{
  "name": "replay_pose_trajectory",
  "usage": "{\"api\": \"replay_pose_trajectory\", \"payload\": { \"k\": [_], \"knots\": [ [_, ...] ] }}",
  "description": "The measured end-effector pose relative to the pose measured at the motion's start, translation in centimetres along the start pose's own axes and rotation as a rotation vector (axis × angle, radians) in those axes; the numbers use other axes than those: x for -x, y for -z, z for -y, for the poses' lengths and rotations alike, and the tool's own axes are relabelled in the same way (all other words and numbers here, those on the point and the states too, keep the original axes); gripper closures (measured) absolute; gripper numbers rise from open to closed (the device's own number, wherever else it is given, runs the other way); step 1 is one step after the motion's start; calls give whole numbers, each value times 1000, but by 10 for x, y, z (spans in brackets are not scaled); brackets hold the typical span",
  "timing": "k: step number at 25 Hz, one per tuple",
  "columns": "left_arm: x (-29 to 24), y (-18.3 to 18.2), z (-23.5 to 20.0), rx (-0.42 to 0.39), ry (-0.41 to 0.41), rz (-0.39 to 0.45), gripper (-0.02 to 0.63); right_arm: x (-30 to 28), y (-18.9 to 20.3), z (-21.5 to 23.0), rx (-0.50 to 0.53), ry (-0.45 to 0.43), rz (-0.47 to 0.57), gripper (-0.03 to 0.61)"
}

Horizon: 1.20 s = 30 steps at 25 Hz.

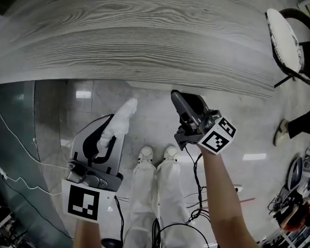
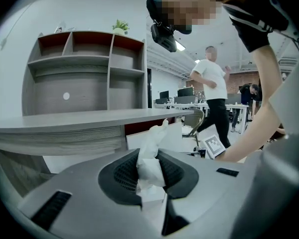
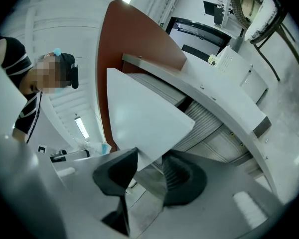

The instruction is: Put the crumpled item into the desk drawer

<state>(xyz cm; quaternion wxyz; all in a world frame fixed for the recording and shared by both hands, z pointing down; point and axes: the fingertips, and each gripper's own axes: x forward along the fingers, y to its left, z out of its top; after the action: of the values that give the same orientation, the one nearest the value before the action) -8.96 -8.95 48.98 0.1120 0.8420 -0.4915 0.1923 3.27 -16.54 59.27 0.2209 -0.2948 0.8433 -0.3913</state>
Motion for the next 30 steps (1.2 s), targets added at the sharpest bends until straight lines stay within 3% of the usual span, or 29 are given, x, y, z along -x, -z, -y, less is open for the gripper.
{"api": "replay_pose_trajectory", "payload": {
  "k": [14, 19, 25, 26, 29, 30],
  "knots": [
    [22, -16, 11, -20, 22, 36, 546, 29, 22, -17, -1, 14, -46, 429],
    [24, -19, 13, -26, 33, 34, 546, 25, 26, -11, -11, 82, -80, 394],
    [27, -28, 14, -51, 45, 40, 546, 46, 43, -8, 72, 219, -162, 394],
    [28, -29, 15, -61, 50, 36, 546, 51, 44, -10, 96, 239, -179, 413],
    [28, -35, 16, -92, 62, 28, 546, 62, 42, -22, 197, 288, -234, 554],
    [28, -39, 17, -102, 66, 30, 546, 65, 40, -28, 230, 294, -248, 569]
  ]
}}
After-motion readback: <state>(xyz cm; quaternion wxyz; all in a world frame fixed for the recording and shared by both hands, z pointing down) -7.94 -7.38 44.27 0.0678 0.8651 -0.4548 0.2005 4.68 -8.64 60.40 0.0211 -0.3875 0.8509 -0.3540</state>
